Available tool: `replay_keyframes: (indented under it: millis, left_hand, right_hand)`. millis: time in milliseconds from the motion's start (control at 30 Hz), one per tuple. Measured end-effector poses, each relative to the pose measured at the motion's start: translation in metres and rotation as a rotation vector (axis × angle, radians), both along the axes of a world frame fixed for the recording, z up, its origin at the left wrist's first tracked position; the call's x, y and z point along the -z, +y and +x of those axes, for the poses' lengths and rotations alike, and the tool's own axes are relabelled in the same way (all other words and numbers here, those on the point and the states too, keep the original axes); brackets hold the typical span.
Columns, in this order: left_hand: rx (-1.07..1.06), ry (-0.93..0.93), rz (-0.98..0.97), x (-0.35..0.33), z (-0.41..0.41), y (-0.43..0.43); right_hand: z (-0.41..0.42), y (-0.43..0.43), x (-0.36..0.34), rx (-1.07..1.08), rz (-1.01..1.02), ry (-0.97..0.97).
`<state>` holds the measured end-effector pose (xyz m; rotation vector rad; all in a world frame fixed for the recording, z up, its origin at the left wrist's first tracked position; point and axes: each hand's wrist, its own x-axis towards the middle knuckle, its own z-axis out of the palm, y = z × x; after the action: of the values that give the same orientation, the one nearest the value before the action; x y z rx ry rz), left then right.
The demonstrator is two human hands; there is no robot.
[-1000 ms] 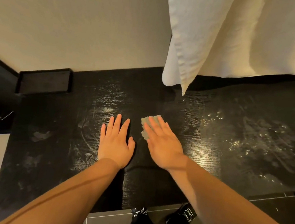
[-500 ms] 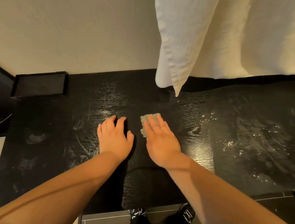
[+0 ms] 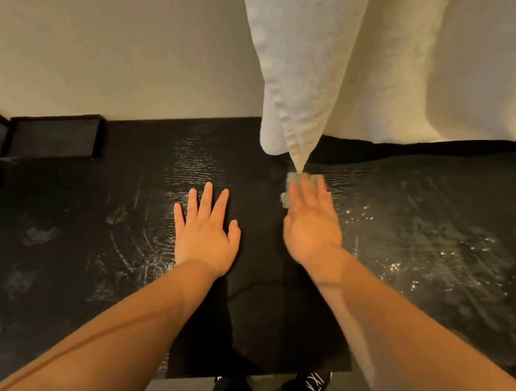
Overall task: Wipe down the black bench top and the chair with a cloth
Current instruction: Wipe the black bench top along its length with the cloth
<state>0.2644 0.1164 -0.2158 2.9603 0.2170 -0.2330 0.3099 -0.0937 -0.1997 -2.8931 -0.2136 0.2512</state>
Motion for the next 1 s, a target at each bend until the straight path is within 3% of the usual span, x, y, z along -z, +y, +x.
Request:
replay_keyframes:
  millis: [100, 200, 367, 567, 633, 733, 800, 1000]
  left_hand:
    - [-0.002, -0.007, 0.000, -0.001, 0.000, 0.001]
    - [-0.010, -0.009, 0.004, -0.001, 0.001, 0.000]
    - [-0.018, 0.001, 0.008, -0.003, 0.002, -0.002]
    - [-0.022, -0.002, 0.012, -0.003, 0.002, -0.001]
    - [-0.019, 0.002, 0.009, -0.003, 0.002, -0.001]
    - [-0.013, -0.003, 0.004, -0.004, 0.001, 0.000]
    - [-0.017, 0.001, -0.001, -0.005, 0.002, -0.001]
    - [-0.019, 0.001, -0.002, -0.007, 0.002, -0.001]
  right_hand:
    - [-0.021, 0.036, 0.001, -0.282, 0.049, 0.009]
    - [0.008, 0.038, 0.002, -0.388, 0.051, 0.037]
    - [0.082, -0.010, 0.005, -0.129, 0.018, 0.037]
    - [0.048, -0.042, 0.011, 0.124, -0.006, -0.017]
    - [0.020, -0.018, 0.010, 0.006, 0.016, -0.023]
    - [-0.016, 0.006, 0.013, -0.344, 0.042, -0.015]
    - [-0.012, -0.005, 0.013, -0.432, 0.043, -0.002]
    - [0.012, -0.088, 0.006, -0.002, -0.013, 0.033]
